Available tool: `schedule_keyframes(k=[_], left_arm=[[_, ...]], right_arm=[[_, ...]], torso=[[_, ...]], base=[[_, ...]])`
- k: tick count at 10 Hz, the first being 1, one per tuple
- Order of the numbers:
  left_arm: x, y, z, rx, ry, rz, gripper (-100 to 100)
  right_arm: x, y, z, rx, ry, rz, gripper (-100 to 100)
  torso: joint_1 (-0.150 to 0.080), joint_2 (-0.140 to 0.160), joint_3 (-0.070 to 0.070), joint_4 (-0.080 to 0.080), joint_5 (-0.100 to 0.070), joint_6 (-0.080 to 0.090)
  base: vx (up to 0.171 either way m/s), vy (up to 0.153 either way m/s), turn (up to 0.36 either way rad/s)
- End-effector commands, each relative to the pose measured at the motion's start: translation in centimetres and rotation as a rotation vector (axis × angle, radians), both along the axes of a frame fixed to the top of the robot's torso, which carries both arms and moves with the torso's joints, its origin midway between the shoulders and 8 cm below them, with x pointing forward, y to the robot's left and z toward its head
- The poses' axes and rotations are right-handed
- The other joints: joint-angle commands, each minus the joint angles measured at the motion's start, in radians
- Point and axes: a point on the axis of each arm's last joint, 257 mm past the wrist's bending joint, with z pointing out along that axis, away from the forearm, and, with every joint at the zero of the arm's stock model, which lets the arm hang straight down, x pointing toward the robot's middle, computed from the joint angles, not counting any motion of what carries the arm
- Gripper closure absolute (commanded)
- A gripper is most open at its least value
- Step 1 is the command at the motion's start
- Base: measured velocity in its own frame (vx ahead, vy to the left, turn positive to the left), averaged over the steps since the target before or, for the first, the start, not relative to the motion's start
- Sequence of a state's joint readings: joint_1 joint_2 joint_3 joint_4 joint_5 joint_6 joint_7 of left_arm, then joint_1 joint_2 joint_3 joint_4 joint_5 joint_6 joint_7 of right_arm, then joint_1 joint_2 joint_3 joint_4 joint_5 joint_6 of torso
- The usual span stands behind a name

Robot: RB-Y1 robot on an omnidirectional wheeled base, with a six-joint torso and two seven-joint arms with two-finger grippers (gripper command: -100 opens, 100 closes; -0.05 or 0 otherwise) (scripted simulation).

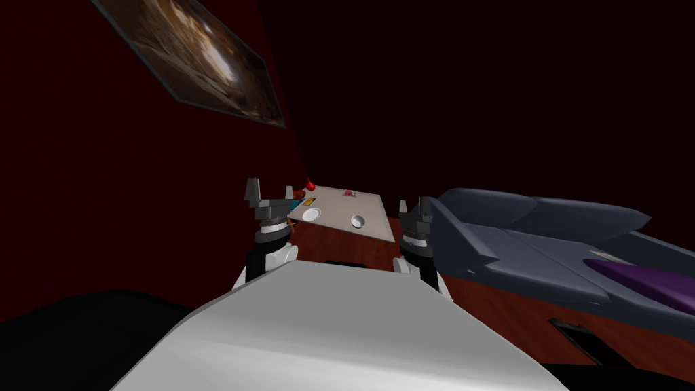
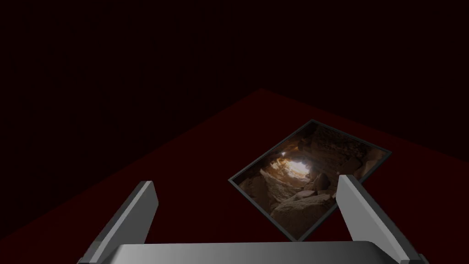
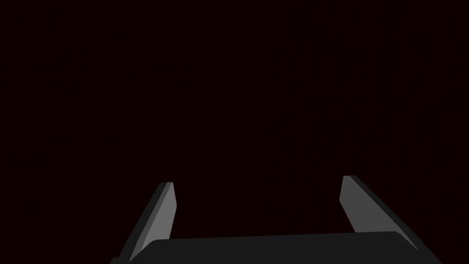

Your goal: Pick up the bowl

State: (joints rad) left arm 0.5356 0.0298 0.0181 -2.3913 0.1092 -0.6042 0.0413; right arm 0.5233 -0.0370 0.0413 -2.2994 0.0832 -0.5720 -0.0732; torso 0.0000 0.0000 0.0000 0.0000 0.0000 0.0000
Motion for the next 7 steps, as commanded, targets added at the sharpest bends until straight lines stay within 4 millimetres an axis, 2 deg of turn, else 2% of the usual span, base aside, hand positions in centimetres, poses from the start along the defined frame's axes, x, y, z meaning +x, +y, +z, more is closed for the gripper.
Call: schedule_keyframes(k=[1,4,7], left_arm=[[0.0,0.0,0.0,0.000,0.000,0.000,0],[0.0,0.0,0.0,0.000,0.000,0.000,0],[0.0,0.0,0.0,0.000,0.000,0.000,0]], right_arm=[[0.6,0.8,-1.2,-0.046,0.030,0.008,-100],[1.9,2.3,-4.3,-0.142,0.101,0.022,-100],[3.5,4.0,-9.5,-0.279,0.206,0.039,-100]], torso=[[0.000,0.000,0.000,0.000,0.000,0.000],[0.003,0.003,0.002,0.001,0.001,0.000],[0.004,0.003,0.002,0.001,0.001,0.000]], base=[[-0.022,0.022,-0.005],[-0.046,0.052,0.005],[-0.050,0.068,0.044]])
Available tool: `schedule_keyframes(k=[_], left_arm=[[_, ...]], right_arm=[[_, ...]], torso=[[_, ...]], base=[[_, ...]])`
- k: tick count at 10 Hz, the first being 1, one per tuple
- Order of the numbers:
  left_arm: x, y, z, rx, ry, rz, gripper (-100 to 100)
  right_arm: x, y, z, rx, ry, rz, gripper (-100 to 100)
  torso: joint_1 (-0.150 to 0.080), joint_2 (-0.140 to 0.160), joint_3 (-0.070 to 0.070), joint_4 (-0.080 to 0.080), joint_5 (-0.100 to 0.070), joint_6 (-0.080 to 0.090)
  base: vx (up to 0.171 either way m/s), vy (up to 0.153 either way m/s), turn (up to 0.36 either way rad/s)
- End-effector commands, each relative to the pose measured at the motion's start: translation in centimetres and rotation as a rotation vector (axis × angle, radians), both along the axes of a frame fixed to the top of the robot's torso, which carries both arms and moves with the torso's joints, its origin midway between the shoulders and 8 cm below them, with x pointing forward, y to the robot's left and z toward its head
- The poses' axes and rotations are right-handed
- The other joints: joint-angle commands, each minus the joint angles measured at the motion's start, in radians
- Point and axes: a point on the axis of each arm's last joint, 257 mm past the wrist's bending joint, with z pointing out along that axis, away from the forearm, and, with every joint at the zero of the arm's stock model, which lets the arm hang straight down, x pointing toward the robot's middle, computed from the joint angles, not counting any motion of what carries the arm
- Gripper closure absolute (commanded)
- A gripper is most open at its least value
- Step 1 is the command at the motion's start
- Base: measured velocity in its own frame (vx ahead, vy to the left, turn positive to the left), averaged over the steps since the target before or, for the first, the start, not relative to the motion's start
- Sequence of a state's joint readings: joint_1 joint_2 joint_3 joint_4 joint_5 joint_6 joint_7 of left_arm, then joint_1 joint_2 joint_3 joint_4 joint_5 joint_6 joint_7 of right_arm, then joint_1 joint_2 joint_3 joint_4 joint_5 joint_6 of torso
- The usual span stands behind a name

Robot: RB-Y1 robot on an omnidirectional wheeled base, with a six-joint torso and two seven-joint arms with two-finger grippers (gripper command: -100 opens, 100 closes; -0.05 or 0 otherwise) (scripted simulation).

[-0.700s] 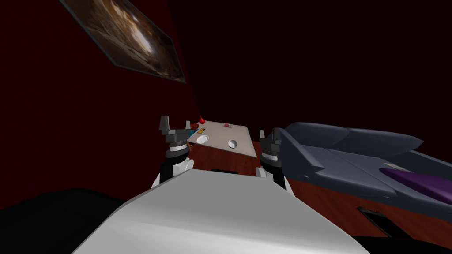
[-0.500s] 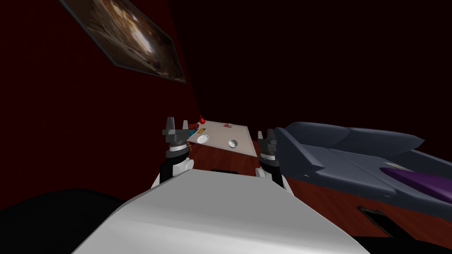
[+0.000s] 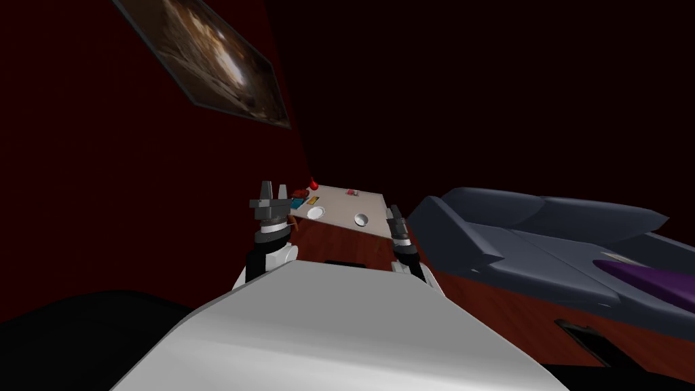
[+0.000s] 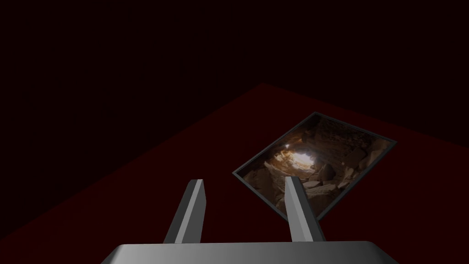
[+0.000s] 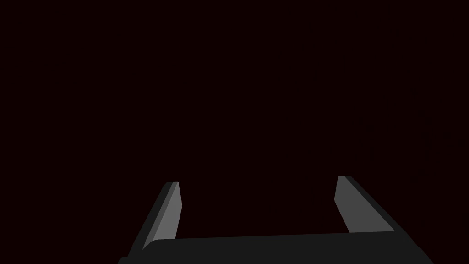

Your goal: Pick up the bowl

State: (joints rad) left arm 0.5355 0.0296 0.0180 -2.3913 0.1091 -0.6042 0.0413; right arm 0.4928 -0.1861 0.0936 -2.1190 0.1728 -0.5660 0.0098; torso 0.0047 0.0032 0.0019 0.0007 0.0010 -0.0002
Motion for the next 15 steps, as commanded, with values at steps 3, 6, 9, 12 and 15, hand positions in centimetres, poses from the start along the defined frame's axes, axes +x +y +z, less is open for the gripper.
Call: schedule_keyframes(k=[3,6,9,12,15], left_arm=[[0.0,0.0,0.0,0.000,0.000,0.000,0],[0.0,0.0,0.0,0.000,0.000,0.000,0],[0.0,0.0,0.0,0.000,0.000,0.000,0],[0.0,0.0,0.0,0.000,0.000,0.000,0],[0.0,0.0,0.0,0.000,0.000,0.000,0]], right_arm=[[1.0,1.5,-5.2,-0.145,0.099,0.017,-100],[1.4,1.7,-8.4,-0.208,0.156,0.023,-100],[1.7,2.2,-13.4,-0.343,0.236,0.042,-100],[1.7,2.0,-17.1,-0.418,0.299,0.051,-100],[1.2,1.8,-21.9,-0.568,0.363,0.079,-100]], torso=[[-0.001,0.000,0.000,0.000,0.000,0.000],[-0.002,-0.002,-0.001,0.000,0.000,0.000],[-0.001,-0.002,-0.001,0.000,0.000,0.000],[-0.001,-0.002,-0.001,0.000,0.000,0.000],[-0.001,-0.002,-0.001,0.000,0.000,0.000]], base=[[-0.035,0.062,0.050],[-0.020,0.047,0.040],[-0.025,0.064,0.080],[-0.018,0.053,0.064],[-0.009,0.062,0.108]])
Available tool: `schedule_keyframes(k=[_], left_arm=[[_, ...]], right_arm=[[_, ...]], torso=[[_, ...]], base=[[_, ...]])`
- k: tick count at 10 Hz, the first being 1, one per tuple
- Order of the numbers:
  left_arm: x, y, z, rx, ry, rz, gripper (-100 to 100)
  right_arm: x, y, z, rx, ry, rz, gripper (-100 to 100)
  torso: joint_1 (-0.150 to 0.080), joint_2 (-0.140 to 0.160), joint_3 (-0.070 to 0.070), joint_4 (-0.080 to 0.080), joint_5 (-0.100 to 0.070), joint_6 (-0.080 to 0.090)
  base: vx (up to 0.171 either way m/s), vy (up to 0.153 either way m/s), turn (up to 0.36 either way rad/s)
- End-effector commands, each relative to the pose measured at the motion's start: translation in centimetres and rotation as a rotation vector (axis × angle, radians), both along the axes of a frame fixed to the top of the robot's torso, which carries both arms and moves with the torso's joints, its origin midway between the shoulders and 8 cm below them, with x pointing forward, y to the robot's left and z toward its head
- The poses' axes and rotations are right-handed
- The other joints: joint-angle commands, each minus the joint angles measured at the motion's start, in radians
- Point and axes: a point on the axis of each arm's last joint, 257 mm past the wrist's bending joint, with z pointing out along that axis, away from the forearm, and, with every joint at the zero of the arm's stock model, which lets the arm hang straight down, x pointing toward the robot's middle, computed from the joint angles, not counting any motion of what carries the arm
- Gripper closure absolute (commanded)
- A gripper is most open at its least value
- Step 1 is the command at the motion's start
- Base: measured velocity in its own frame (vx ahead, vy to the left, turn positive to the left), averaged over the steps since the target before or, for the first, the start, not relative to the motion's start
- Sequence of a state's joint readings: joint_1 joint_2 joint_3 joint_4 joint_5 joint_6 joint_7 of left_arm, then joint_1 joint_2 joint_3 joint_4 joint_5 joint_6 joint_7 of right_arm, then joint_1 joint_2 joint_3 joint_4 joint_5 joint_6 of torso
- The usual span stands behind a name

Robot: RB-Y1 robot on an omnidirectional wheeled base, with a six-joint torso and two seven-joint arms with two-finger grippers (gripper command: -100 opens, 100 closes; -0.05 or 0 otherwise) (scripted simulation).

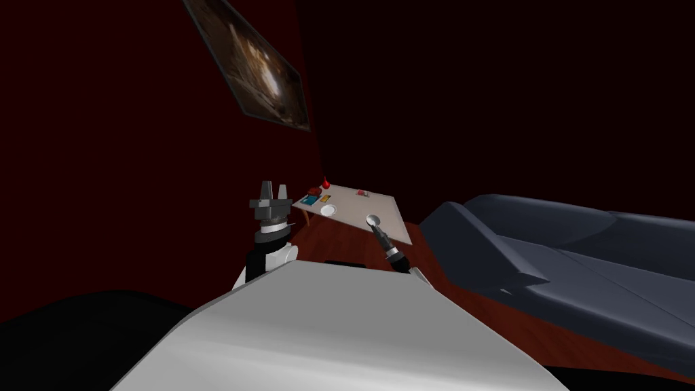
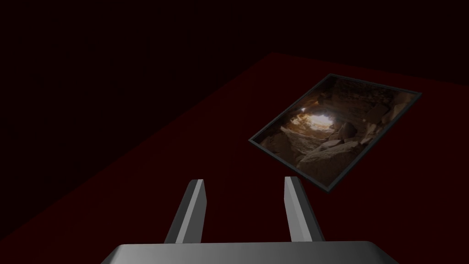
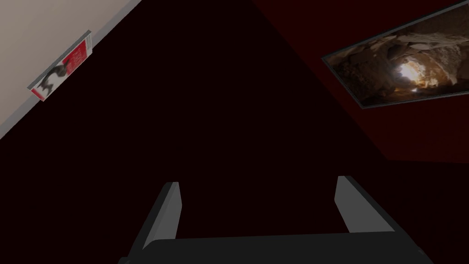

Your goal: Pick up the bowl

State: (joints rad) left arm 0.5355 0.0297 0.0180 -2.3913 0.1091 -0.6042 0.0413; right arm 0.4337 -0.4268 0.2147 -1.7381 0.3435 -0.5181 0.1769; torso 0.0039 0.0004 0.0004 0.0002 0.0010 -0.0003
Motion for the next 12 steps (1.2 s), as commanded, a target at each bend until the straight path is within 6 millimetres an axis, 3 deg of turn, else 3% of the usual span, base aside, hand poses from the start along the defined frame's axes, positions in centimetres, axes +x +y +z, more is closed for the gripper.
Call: schedule_keyframes(k=[1,2,5,7,8,9,10,11,12], left_arm=[[0.0,0.0,0.0,0.000,0.000,0.000,0],[0.0,0.0,0.0,0.000,0.000,0.000,0],[0.0,0.0,0.0,0.000,0.000,0.000,0],[0.0,0.0,0.0,0.000,0.000,0.000,0],[0.0,0.0,0.0,0.000,0.000,0.000,0],[0.0,0.0,0.0,0.000,0.000,0.000,0],[0.0,0.0,0.0,0.000,0.000,0.000,0],[0.0,0.0,0.0,0.000,0.000,0.000,0],[0.0,0.0,0.0,0.000,0.000,0.000,0]], right_arm=[[0.0,-0.4,-2.1,-0.043,0.031,0.004,-100],[-0.1,-0.6,-2.7,-0.046,0.044,0.000,-100],[-1.3,-1.5,-7.7,-0.199,0.114,0.043,-100],[-1.6,-2.1,-8.9,-0.207,0.140,0.035,-100],[-2.3,-2.6,-11.1,-0.283,0.169,0.061,-100],[-2.6,-3.1,-11.9,-0.288,0.187,0.055,-100],[-3.7,-4.0,-14.4,-0.368,0.225,0.080,-100],[-3.8,-4.3,-14.7,-0.370,0.234,0.078,-100],[-4.8,-5.2,-16.7,-0.447,0.260,0.107,-100]], torso=[[0.000,0.000,0.000,0.000,0.000,0.000],[-0.001,0.000,0.000,0.000,0.000,0.001],[-0.002,-0.001,0.000,0.000,0.000,0.001],[-0.001,-0.001,-0.001,0.000,0.000,0.001],[-0.002,-0.001,0.000,0.000,0.000,0.001],[-0.001,-0.001,-0.001,0.000,0.000,0.000],[-0.002,-0.002,-0.001,0.000,0.000,0.001],[0.000,-0.002,-0.001,0.000,0.000,0.000],[-0.001,-0.002,-0.001,0.000,0.000,0.001]], base=[[0.001,0.057,0.056],[0.004,0.026,-0.022],[0.010,0.052,0.124],[0.011,0.041,0.026],[0.018,0.048,0.146],[0.027,0.046,0.101],[0.029,0.073,0.196],[0.026,0.054,0.065],[0.042,0.059,0.127]])
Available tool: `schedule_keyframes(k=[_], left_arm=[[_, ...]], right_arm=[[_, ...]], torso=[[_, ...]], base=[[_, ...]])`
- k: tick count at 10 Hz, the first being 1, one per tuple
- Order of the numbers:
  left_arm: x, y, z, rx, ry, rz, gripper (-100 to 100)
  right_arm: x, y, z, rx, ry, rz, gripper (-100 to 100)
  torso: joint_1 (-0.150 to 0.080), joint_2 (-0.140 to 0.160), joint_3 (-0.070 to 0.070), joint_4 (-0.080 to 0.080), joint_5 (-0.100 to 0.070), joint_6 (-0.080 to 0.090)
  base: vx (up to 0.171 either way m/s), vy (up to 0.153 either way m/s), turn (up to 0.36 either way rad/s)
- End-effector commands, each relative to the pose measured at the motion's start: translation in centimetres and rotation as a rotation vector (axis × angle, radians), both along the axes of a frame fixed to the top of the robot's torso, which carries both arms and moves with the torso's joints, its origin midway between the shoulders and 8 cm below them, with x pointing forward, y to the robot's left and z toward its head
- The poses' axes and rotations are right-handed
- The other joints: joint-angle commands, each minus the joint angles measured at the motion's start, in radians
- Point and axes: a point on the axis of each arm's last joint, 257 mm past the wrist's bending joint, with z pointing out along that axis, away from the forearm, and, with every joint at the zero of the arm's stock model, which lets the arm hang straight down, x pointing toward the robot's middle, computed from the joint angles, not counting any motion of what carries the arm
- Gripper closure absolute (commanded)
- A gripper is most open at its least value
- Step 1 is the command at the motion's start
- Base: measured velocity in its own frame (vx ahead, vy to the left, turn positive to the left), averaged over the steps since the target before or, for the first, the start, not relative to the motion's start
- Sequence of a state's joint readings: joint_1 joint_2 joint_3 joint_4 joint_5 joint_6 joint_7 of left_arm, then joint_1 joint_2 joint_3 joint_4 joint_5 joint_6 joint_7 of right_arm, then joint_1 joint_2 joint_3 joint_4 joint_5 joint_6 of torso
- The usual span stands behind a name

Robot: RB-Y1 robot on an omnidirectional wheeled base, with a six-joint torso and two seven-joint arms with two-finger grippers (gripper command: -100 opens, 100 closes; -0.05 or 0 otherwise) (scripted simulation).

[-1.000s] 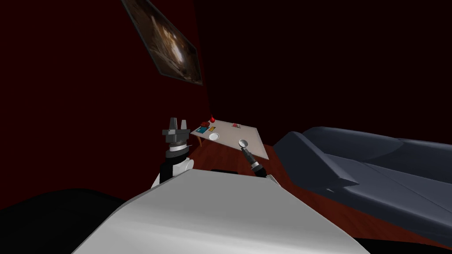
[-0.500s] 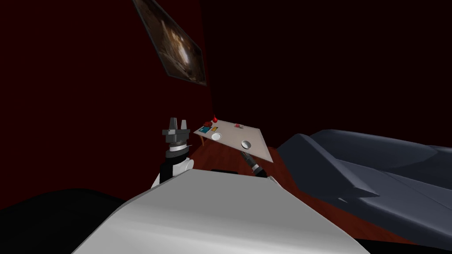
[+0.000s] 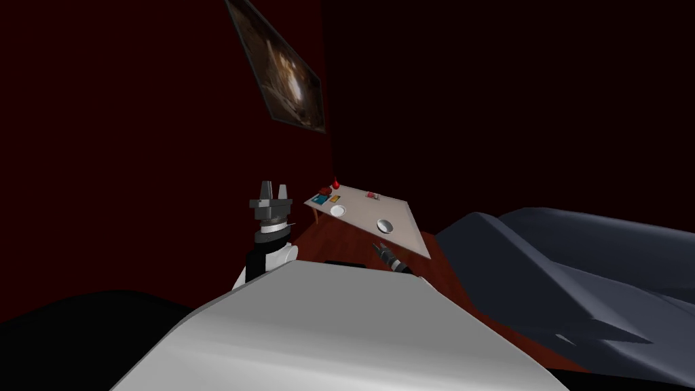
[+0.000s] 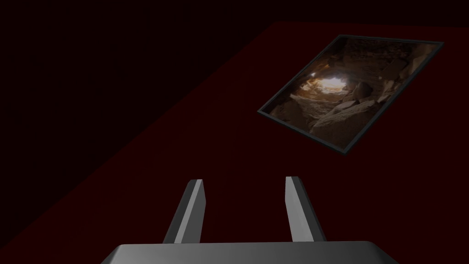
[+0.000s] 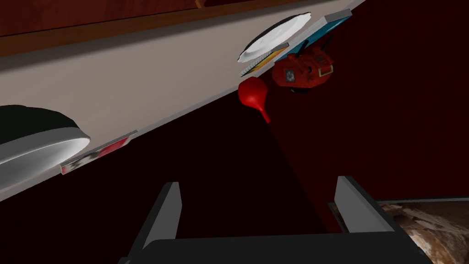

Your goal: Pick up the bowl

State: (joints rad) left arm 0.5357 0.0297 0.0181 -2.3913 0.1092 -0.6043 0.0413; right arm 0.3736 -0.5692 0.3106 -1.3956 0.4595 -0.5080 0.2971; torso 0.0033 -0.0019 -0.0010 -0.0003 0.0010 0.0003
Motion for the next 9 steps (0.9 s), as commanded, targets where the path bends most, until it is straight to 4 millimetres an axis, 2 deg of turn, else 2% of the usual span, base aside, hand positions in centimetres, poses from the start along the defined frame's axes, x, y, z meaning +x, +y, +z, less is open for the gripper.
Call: schedule_keyframes(k=[1,4,5,7,8,9], left_arm=[[0.0,0.0,0.0,0.000,0.000,0.000,0],[0.0,0.0,0.0,0.000,0.000,0.000,0],[0.0,0.0,0.0,0.000,0.000,0.000,0],[0.0,0.0,0.0,0.000,0.000,0.000,0],[0.0,0.0,0.0,0.000,0.000,0.000,0],[0.0,0.0,0.0,0.000,0.000,0.000,0]], right_arm=[[-0.4,-0.8,-1.6,-0.047,0.030,0.010,-100],[-3.0,-3.7,-5.8,-0.202,0.106,0.071,-100],[-3.5,-4.3,-6.5,-0.209,0.123,0.064,-100],[-6.0,-7.6,-9.5,-0.356,0.186,0.131,-100],[-6.6,-8.4,-10.1,-0.367,0.206,0.123,-100],[-8.0,-10.7,-11.4,-0.443,0.242,0.152,-100]], torso=[[0.000,0.000,0.000,0.000,0.000,0.000],[-0.001,0.000,0.000,0.000,0.000,0.000],[-0.001,-0.001,0.000,0.000,0.000,0.000],[0.000,0.000,0.000,0.000,0.000,0.000],[0.001,-0.001,-0.001,0.000,0.000,0.000],[0.000,-0.001,-0.001,0.000,0.000,0.001]], base=[[0.036,0.049,0.089],[0.048,0.054,0.148],[0.038,0.046,0.095],[0.050,0.066,0.188],[0.058,0.054,0.123],[0.062,0.053,0.182]])
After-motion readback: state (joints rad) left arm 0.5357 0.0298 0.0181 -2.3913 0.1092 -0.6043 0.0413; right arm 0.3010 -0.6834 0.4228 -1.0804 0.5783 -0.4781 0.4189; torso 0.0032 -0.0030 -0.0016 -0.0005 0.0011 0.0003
